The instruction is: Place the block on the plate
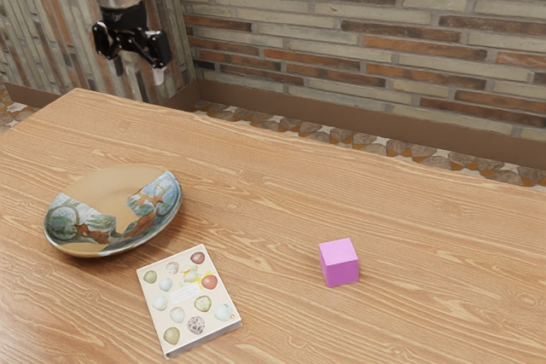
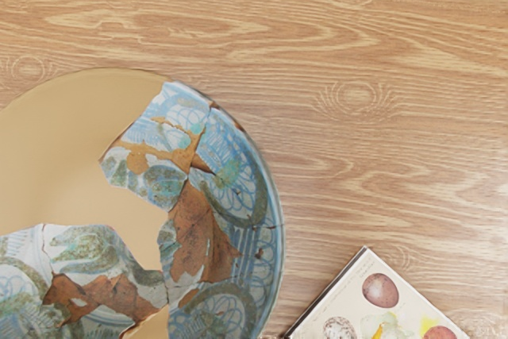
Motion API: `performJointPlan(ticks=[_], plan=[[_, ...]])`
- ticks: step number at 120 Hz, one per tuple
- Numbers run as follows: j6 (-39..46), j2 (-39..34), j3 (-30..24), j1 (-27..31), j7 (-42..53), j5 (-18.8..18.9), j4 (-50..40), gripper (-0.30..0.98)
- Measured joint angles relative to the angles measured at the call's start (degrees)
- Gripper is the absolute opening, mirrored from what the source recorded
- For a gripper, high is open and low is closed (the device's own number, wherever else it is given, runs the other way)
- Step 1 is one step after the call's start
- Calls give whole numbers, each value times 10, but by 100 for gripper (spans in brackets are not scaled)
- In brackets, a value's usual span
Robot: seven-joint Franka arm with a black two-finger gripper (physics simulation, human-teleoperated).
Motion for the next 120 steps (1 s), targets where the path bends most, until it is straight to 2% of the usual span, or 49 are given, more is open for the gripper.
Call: performJointPlan(ticks=[12, 30, 44, 65, 89, 120], plan=[[-6, 0, -17, -11, 3, 2, -4, 69], [3, 63, -14, -125, 17, 26, 19, 69], [29, 136, -26, -179, 42, 18, 38, 68], [95, 212, -53, -197, 89, 10, 29, 69], [184, 215, -80, -225, 162, 8, -53, 69], [269, 230, -100, -241, 241, 7, -82, 69]])
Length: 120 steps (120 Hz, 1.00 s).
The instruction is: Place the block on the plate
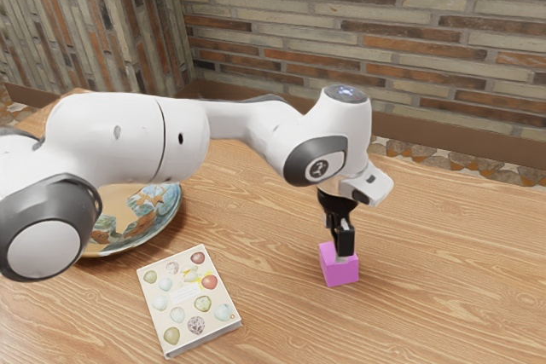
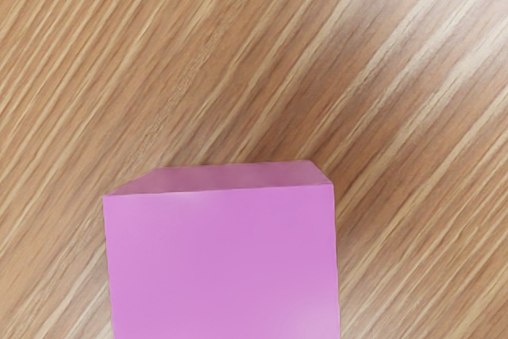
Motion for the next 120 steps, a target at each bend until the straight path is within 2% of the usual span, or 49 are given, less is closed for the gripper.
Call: performJointPlan(ticks=[40, 99, 120], plan=[[56, 40, 4, 10, 64, -23, 0, 69], [87, 64, 6, 8, 112, -43, -2, 68], [89, 61, 6, 5, 121, -44, 0, 49]])
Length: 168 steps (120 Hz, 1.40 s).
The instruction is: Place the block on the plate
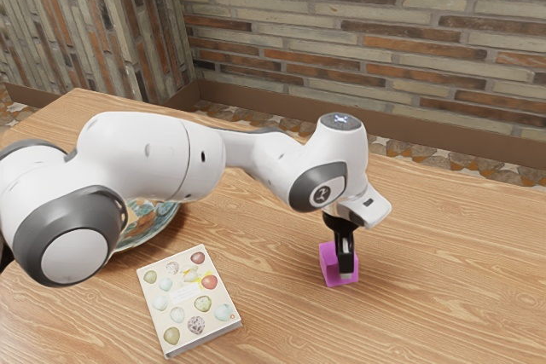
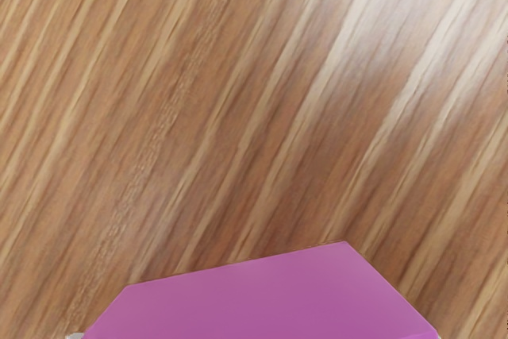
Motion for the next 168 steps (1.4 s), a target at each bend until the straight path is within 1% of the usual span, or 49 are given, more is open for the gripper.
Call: performJointPlan(ticks=[5, 40, 48, 53, 60, 71, 79, 90, 101, 110, 136, 156, 168], plan=[[0, 0, 0, 0, 1, 0, 0, 46], [0, -12, 4, 3, 8, 3, 4, 38], [-4, -37, 18, 6, 9, 5, -1, 37], [-9, -68, 28, 16, 9, 6, -22, 37], [-14, -133, 34, 51, 9, 8, -81, 37], [-20, -232, 37, 132, 8, 17, -178, 37], [-25, -274, 37, 199, 7, 24, -216, 37], [-31, -299, 47, 284, 7, 29, -253, 37], [-36, -301, 67, 341, 6, 32, -266, 37], [-35, -284, 73, 362, 6, 33, -268, 37], [-11, -230, 89, 364, 4, 30, -266, 37], [40, -200, 98, 365, 3, 29, -262, 37], [63, -192, 99, 365, 3, 28, -257, 46]])
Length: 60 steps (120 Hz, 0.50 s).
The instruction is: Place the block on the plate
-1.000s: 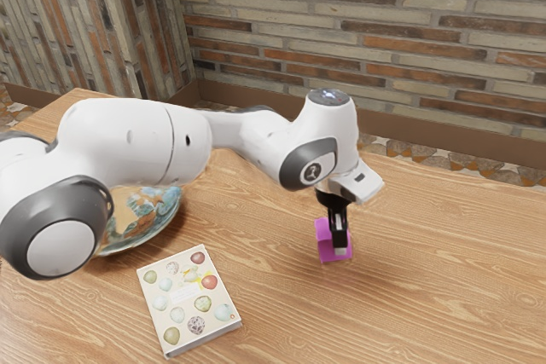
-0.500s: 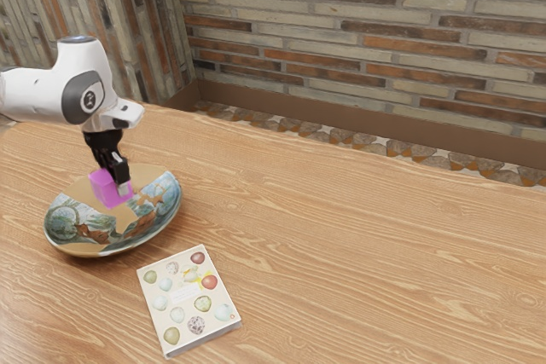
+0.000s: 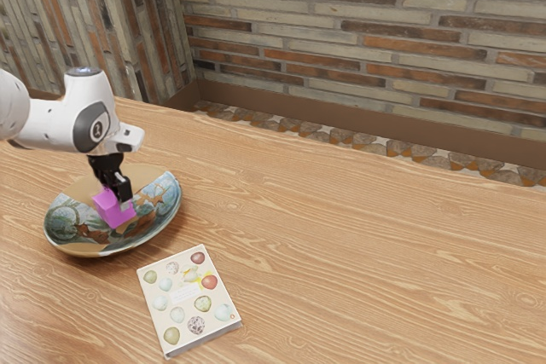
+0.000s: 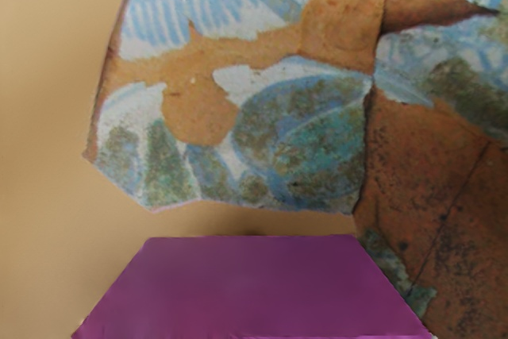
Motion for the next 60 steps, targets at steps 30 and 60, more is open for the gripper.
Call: performJointPlan(ticks=[30, 60], plan=[[7, -85, 9, -24, 4, -1, -6, 62], [-201, -191, 42, -198, -66, 10, 122, 67]])
